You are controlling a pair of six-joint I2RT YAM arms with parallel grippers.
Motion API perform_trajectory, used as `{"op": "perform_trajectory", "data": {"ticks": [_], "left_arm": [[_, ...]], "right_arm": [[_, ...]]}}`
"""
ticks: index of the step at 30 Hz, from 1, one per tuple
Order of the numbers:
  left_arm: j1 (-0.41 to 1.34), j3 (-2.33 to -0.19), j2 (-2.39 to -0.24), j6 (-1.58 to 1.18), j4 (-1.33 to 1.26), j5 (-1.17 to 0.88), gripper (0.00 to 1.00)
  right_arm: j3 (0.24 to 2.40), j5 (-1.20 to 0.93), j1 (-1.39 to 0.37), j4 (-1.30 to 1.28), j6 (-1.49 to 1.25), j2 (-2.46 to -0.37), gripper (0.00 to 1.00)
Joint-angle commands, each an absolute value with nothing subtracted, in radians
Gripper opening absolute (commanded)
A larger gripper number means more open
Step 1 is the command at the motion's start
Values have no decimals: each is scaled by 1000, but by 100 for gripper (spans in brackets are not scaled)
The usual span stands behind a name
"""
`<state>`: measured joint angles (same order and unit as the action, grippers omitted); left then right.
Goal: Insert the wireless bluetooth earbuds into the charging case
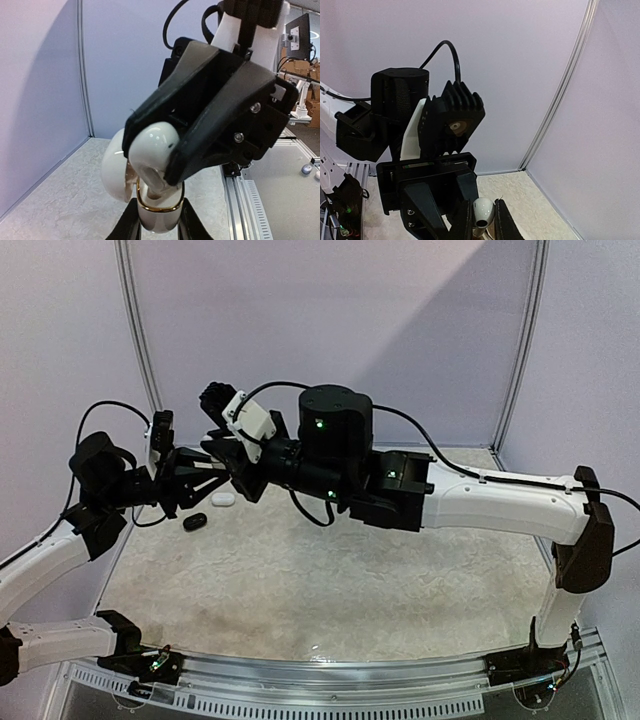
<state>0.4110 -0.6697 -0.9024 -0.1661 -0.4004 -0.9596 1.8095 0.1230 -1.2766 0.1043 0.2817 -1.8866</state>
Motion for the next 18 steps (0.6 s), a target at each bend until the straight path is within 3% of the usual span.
{"op": "perform_trajectory", "data": {"ticks": [1,18], "left_arm": [[424,-655,-884,-155,-411,-945,0],[424,-653,-884,-146,-414,-909,0]], "right_arm": [[1774,174,-1279,159,250,-1893,0],[1763,221,-1295,103,244,-1906,0]]}}
